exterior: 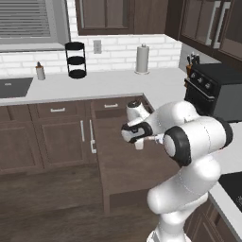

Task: Pick the pizza cutter from the drawer and place it on the counter.

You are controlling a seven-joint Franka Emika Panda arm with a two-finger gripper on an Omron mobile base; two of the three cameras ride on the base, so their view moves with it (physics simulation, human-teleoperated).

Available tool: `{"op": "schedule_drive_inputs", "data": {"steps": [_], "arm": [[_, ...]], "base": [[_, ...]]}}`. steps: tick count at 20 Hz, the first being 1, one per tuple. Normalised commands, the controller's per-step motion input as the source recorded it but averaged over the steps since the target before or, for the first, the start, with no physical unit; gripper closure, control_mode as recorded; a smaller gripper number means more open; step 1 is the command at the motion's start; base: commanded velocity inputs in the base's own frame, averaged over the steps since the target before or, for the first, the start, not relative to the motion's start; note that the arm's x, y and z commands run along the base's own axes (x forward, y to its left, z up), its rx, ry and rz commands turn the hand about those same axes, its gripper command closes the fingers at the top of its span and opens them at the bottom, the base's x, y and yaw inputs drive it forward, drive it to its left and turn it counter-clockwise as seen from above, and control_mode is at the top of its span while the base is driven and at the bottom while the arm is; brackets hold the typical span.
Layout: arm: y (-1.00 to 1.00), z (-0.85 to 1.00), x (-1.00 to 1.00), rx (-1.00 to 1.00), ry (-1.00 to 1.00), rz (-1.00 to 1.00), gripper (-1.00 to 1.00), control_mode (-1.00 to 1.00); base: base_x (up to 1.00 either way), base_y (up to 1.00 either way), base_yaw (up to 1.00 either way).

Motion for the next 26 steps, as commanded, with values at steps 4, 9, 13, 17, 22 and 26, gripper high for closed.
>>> {"op": "schedule_drive_inputs", "data": {"steps": [4, 9, 13, 17, 22, 26], "arm": [[-0.46, 1.0, -0.18, -0.19, 0.06, 0.0, 1.0, -1.0], [-0.97, 0.61, -0.66, -0.01, 0.03, -0.01, 1.0, -1.0], [-1.0, 0.04, -0.84, 0.04, 0.0, -0.06, 1.0, -1.0], [-1.0, 0.0, -0.92, 0.1, 0.0, -0.06, 1.0, -1.0], [-1.0, -0.01, -0.6, 0.12, 0.02, -0.04, 1.0, -1.0], [-1.0, -0.08, 0.02, 0.15, 0.09, 0.0, 1.0, -1.0]], "base": [[0.0, 0.0, 0.0], [0.0, 0.0, 0.0], [0.0, 0.0, 0.0], [0.0, 0.0, 0.0], [0.0, 0.0, 0.0], [0.0, 0.0, 0.0]]}}
